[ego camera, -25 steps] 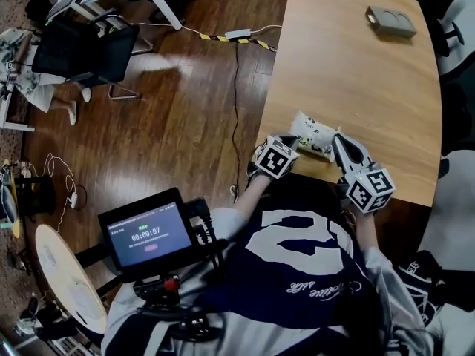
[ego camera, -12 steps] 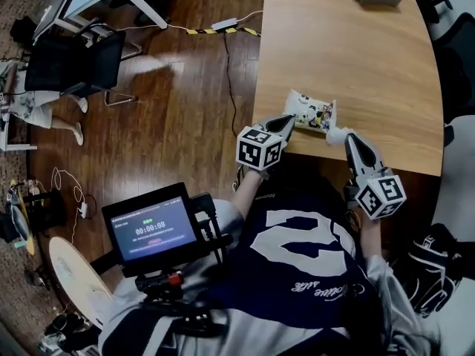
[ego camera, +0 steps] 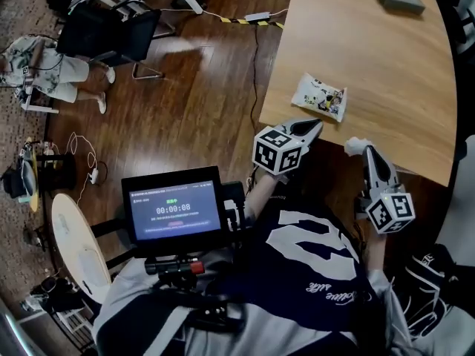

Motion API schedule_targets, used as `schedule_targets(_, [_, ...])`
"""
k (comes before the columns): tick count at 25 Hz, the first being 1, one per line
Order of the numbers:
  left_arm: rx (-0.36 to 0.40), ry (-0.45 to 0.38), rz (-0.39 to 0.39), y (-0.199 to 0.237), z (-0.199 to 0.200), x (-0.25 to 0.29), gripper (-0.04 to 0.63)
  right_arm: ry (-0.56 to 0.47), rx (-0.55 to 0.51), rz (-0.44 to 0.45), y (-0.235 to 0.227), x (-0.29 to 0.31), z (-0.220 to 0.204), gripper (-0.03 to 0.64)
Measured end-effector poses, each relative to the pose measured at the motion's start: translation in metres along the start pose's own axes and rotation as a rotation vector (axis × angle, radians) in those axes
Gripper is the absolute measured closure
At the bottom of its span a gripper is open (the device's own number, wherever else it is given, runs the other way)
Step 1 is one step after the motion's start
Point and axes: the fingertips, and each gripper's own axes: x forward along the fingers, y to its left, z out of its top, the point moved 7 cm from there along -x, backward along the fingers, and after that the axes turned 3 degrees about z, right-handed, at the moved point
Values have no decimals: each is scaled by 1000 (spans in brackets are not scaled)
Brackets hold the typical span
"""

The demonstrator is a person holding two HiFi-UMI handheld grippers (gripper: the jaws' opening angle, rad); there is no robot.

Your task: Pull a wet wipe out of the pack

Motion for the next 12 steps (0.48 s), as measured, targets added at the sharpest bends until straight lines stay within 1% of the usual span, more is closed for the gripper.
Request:
schedule_targets(3, [-16, -27, -10, -35, -16, -8, 594, -12, 18, 27, 0, -31, -10, 616])
schedule_targets(8, [-8, -54, 12, -111, -67, -44, 594, -27, 27, 71, 12, -109, -42, 615])
schedule_targets(10, [-20, -56, 29, -118, -78, -54, 594, -25, 34, 86, 14, -118, -48, 615])
schedule_targets(12, [-31, -52, 49, -112, -81, -58, 594, -20, 43, 101, 12, -109, -51, 615])
